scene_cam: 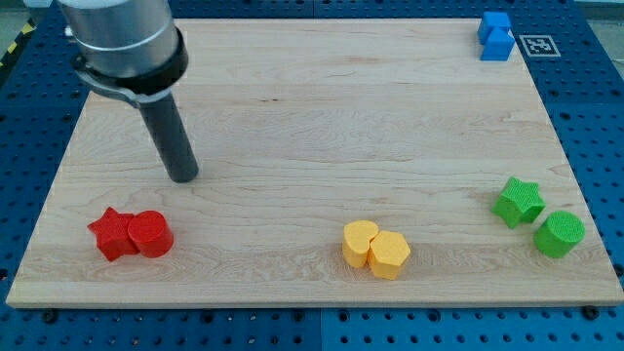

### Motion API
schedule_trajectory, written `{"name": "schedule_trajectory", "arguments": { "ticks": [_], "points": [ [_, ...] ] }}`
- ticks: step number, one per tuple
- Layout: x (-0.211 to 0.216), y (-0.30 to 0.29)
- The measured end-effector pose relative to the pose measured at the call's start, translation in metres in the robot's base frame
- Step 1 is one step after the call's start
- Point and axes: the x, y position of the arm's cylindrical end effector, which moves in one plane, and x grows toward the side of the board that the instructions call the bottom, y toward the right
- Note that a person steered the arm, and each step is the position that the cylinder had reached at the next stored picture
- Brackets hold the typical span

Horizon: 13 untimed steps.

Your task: Push the red star to the top center of the board

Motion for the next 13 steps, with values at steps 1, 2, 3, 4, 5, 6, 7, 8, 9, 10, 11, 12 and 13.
{"name": "schedule_trajectory", "arguments": {
  "ticks": [1,2,3,4,5,6,7,8,9,10,11,12,13],
  "points": [
    [0.016,0.000],
    [0.030,0.001],
    [0.042,0.008],
    [0.056,0.019],
    [0.071,0.024],
    [0.086,0.024],
    [0.102,0.021],
    [0.105,-0.023],
    [0.102,-0.087],
    [0.102,-0.095],
    [0.099,-0.092],
    [0.082,-0.074],
    [0.056,-0.066]
  ]
}}
